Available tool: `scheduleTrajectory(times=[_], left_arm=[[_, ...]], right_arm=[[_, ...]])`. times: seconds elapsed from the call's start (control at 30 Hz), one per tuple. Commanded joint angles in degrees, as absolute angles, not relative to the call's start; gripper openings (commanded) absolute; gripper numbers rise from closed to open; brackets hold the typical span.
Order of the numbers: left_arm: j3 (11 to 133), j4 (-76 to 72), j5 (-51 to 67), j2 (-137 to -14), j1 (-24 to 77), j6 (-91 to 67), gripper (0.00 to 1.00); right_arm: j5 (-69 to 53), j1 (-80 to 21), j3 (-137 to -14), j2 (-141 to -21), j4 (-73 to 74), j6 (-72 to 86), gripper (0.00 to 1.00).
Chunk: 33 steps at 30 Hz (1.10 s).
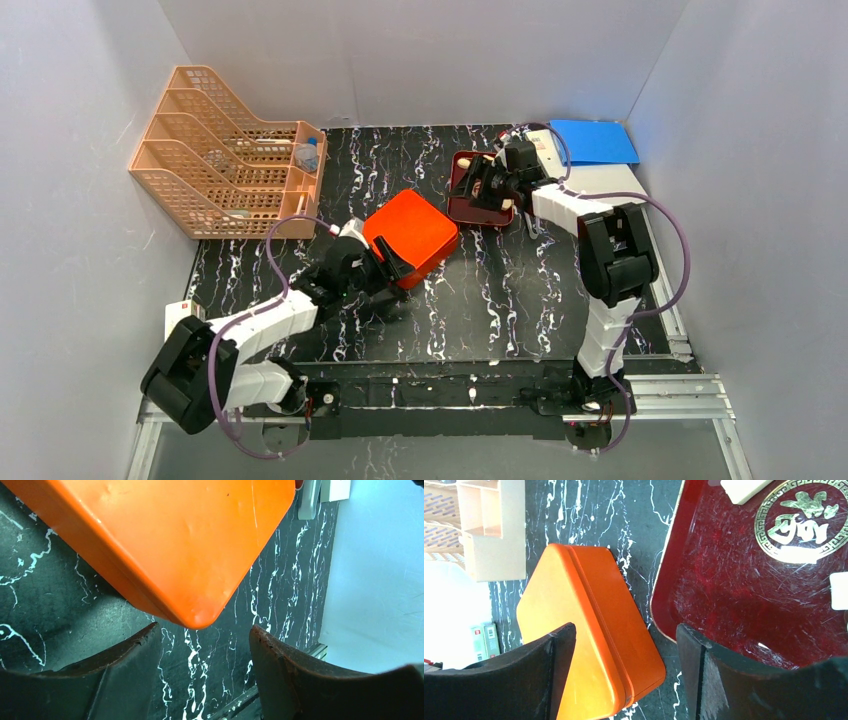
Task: Pack the chocolate
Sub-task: Close the box lid on the packing box.
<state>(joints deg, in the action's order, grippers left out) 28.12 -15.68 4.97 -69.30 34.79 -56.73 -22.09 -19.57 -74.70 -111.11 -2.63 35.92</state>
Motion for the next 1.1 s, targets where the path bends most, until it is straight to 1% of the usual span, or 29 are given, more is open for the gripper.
scheduleTrajectory(times=[0.0,0.23,0.4,0.47,0.6,0.63,0.8,0.83,0.87,0.9,1.07], left_arm=[[28.54,-11.60,4.64,-65.68,34.89,-55.53,0.63],[32.17,-1.14,1.24,-58.88,34.83,-52.56,0.64],[36.40,10.30,-6.03,-56.52,34.63,-51.13,0.73],[37.42,12.89,-8.23,-56.79,34.42,-51.01,0.76],[38.93,15.80,-10.98,-58.38,33.79,-51.20,0.79],[39.13,16.14,-11.63,-58.93,33.50,-51.30,0.79],[39.76,16.32,-11.76,-61.67,30.06,-50.71,0.80],[39.75,16.06,-11.26,-62.03,28.48,-50.66,0.80],[39.81,15.62,-10.61,-62.38,27.30,-50.52,0.80],[39.77,15.15,-9.76,-62.85,26.07,-50.39,0.80],[40.27,12.79,-6.77,-65.90,22.07,-49.77,0.81]], right_arm=[[-22.08,-19.69,-75.15,-106.60,-2.05,35.02,0.82],[-20.76,-19.66,-69.57,-98.84,-0.15,35.18,0.81],[-20.13,-19.77,-63.41,-92.20,2.80,37.62,0.81],[-20.95,-19.80,-59.72,-89.49,0.90,39.60,0.82],[-21.84,-20.27,-52.83,-85.48,-3.65,42.39,0.84],[-22.15,-20.34,-51.80,-85.03,-4.82,42.85,0.86],[-23.25,-20.56,-50.30,-85.42,-7.30,43.45,0.88],[-23.66,-20.49,-50.57,-85.90,-7.77,43.42,0.90],[-24.17,-20.50,-51.07,-86.53,-7.88,43.23,0.97],[-24.59,-20.56,-51.63,-87.16,-7.84,43.04,0.98],[-25.13,-20.58,-53.60,-89.79,-8.97,42.76,0.99]])
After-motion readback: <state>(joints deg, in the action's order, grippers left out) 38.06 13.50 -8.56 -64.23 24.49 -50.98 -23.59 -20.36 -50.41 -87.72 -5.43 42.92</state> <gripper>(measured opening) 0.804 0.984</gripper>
